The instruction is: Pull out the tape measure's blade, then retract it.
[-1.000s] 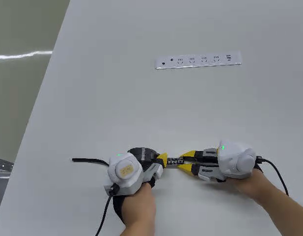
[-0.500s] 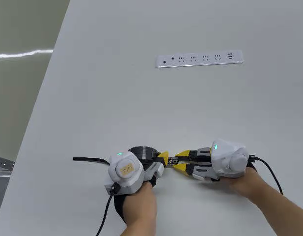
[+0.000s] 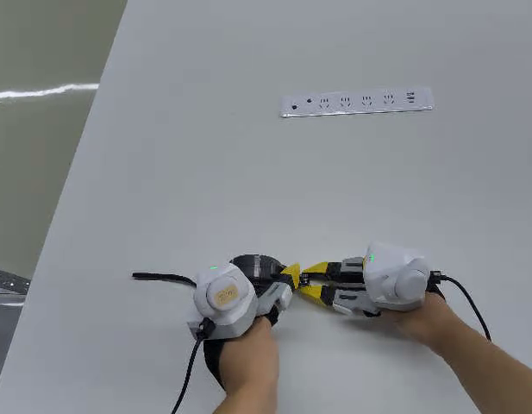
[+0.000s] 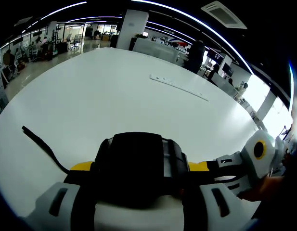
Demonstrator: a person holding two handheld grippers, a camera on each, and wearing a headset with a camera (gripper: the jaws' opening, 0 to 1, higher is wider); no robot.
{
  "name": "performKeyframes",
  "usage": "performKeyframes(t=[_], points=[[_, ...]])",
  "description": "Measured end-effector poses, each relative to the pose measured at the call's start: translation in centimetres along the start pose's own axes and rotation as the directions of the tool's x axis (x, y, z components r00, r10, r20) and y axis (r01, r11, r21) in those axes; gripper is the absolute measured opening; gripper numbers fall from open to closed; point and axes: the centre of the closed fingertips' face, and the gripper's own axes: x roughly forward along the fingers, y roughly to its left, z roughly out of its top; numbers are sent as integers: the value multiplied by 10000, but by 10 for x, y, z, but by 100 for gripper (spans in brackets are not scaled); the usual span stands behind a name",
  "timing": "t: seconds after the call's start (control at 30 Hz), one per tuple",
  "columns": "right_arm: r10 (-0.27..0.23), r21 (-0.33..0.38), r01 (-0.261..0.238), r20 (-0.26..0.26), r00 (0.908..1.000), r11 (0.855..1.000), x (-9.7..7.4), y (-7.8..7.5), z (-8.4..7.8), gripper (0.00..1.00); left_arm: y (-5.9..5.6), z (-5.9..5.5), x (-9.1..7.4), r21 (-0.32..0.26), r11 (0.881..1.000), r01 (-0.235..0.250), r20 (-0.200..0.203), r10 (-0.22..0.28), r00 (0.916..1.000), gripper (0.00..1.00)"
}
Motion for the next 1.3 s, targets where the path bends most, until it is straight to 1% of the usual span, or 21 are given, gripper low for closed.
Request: performKeyframes(t=[0.23,0.6,0.97,1.1,1.3], points=[[29,-97,-29,-34,10000,9999,6,2,2,12,0,1,0,-80,10000,25,-18,-25,10000,71],[245,-248,-247,-66,9997,9994,12,4,4,12,0,1,-1,-149,9999,52,-29,-53,10000,71],[260,-220,-261,-42,9997,9994,11,4,4,12,0,1,-1,-139,9999,70,14,-70,10000,71],[260,-98,-260,-37,9997,9996,11,4,4,12,-1,1,-1,-116,9999,86,38,-86,10000,71],[214,-124,-215,-31,9998,9997,11,4,4,13,0,1,0,-81,9999,128,8,-128,9999,71]])
